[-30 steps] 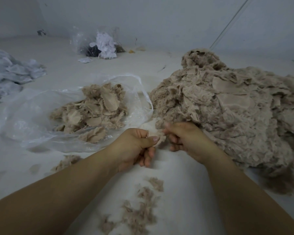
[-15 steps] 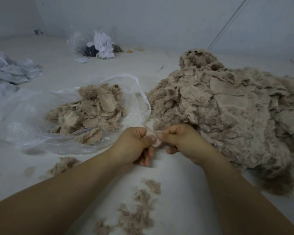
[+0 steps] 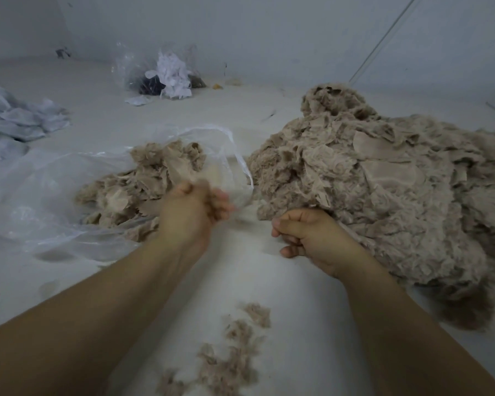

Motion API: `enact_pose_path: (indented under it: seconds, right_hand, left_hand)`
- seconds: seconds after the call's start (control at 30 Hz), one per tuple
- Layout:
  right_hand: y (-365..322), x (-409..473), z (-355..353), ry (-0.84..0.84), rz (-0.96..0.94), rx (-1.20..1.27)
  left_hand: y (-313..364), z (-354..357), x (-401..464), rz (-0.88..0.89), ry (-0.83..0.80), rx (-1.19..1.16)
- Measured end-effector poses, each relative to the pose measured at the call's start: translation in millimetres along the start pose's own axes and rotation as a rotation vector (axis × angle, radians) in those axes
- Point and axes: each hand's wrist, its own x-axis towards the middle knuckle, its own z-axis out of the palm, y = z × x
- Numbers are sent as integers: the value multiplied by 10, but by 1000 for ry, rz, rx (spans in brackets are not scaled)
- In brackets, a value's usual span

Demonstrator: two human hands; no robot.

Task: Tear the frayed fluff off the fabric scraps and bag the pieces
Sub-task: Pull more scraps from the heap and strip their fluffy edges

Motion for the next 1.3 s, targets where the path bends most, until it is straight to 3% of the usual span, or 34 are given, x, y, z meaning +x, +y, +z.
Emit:
enact_pose_path:
  seconds: [0.07, 0.27, 0.37, 0.47, 0.77, 0.97, 1.13, 1.2, 1.3]
  right_hand:
    - [5, 1, 15, 2, -1, -2]
    - [-19, -2, 42, 20, 16, 50]
    - [-19, -17, 50, 31, 3, 51]
    - [-16, 0, 54, 89, 15, 86]
    - [-30, 25, 75, 150, 61, 125]
    - [-24, 4, 90, 66, 9, -15]
    - [-38, 1, 94, 52, 32, 15]
    - [-22, 1, 73, 26, 20, -8]
    - [-1, 1, 56, -5, -23, -100]
  left_hand:
    - [49, 61, 116, 5, 71, -86]
    - [-272, 376, -29, -126, -273, 538]
    - [-363, 495, 6, -54, -267, 679]
    - [-411, 425, -4, -30, -202, 645]
    - [-370, 47, -321, -50, -205, 595]
    - [-353, 54, -328, 177, -116, 571]
    - [-377, 116, -313, 455, -173, 762]
    - [-410, 98, -327, 403, -165, 661]
    - [-428, 95, -322, 187, -211, 390]
